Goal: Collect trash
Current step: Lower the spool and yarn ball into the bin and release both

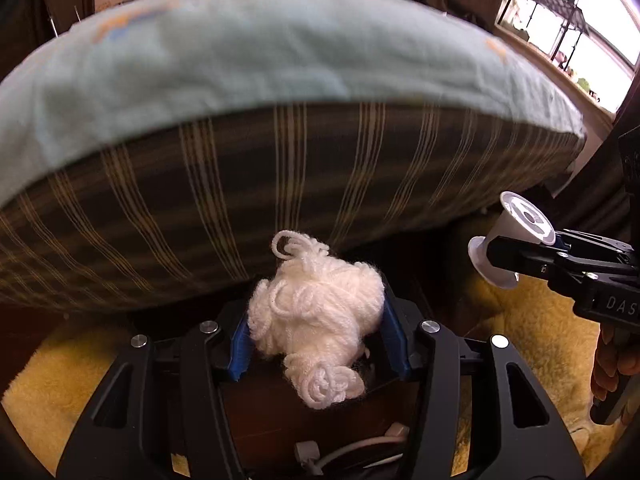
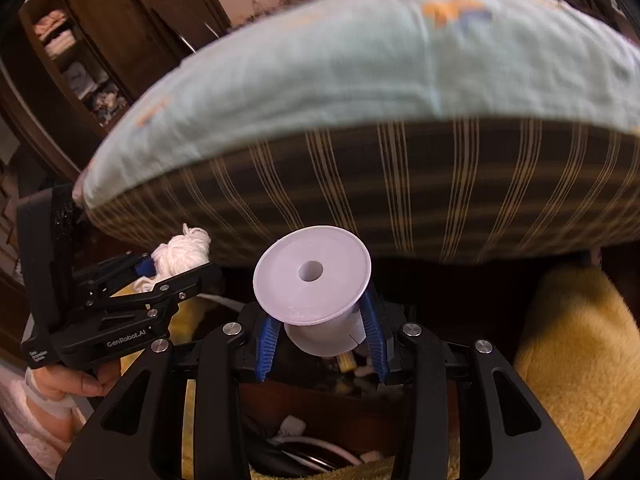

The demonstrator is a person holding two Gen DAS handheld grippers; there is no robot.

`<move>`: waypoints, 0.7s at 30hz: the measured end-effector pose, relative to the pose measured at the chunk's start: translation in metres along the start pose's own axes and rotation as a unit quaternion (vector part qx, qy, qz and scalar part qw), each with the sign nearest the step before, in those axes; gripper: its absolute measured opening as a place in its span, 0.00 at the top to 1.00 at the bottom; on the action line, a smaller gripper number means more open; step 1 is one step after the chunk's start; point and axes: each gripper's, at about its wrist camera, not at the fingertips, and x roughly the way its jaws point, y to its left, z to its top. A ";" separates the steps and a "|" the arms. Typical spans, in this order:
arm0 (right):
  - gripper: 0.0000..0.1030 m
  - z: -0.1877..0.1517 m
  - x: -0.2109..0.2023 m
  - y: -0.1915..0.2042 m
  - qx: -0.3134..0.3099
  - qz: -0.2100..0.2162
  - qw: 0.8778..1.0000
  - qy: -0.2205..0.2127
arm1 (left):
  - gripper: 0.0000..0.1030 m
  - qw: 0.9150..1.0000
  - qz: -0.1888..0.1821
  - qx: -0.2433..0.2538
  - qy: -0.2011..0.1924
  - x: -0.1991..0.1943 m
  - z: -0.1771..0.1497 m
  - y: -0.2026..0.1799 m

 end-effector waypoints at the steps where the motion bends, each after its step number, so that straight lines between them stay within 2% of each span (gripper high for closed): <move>1: 0.62 -0.001 0.007 -0.003 0.002 -0.006 1.000 0.006 | 0.51 1.000 0.003 -0.005 0.013 0.011 -0.003 0.001; 4: 0.62 -0.008 0.032 -0.014 0.018 -0.029 0.999 0.027 | 0.51 0.999 0.017 -0.012 0.038 0.037 -0.009 0.005; 11: 0.62 -0.019 0.067 -0.029 0.045 -0.035 0.997 0.051 | 0.51 0.995 -0.001 -0.031 0.097 0.085 -0.024 0.005; 16: 0.60 -0.022 0.076 -0.032 0.051 -0.033 0.997 0.055 | 0.47 0.993 0.000 -0.027 0.117 0.096 -0.028 0.003; 19: 0.60 -0.021 0.074 -0.032 0.049 -0.035 0.997 0.051 | 0.45 0.993 0.009 -0.021 0.115 0.095 -0.027 0.001; 21: 0.54 -0.021 0.069 -0.031 0.048 -0.037 0.997 0.047 | 0.41 0.994 0.014 -0.019 0.111 0.087 -0.028 0.004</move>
